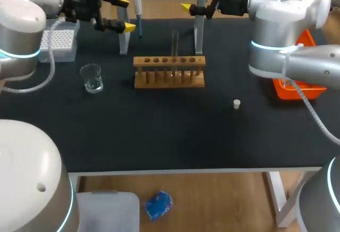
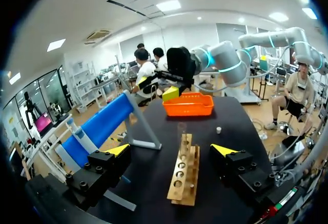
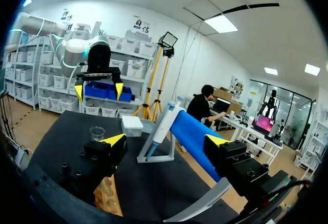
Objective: Invert the test tube, pick up the pipette, mount the tip to pipette, aspirate from beaker and dispense into the tube, eject the tip, return the pipette, and cap with the stopper.
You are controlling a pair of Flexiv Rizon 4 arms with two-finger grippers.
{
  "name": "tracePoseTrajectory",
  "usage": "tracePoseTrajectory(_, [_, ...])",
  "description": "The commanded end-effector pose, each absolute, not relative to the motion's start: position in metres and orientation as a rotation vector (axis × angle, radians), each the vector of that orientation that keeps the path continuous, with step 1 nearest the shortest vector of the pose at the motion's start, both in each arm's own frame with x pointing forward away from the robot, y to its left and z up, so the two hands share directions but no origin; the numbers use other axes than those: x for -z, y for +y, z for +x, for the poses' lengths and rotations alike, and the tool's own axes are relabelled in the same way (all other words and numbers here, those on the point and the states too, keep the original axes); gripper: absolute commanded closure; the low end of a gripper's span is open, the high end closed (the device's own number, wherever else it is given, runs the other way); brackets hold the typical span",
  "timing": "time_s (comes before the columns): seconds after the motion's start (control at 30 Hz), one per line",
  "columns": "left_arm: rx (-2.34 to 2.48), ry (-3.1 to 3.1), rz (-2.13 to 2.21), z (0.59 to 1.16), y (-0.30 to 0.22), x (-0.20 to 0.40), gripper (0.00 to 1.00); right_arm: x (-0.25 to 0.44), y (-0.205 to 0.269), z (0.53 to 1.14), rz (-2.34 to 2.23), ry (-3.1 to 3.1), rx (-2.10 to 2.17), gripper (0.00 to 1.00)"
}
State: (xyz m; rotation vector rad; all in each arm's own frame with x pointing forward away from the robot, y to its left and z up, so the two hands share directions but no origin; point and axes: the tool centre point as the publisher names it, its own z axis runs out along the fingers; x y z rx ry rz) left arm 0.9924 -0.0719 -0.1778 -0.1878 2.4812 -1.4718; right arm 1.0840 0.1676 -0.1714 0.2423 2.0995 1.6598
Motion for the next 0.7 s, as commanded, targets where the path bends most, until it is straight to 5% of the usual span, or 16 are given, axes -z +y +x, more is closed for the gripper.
tracePoseTrajectory(0.03, [1.459, 2.501, -0.253, 0.99, -0.092, 0.188, 0.0, 0.171, 0.167, 1.084, 0.242, 2.1, -1.659, 0.0])
tracePoseTrajectory(0.7, [1.384, 2.569, -0.442, 0.988, -0.117, 0.215, 0.0, 0.171, 0.167, 1.084, 0.242, 2.1, -1.659, 0.0])
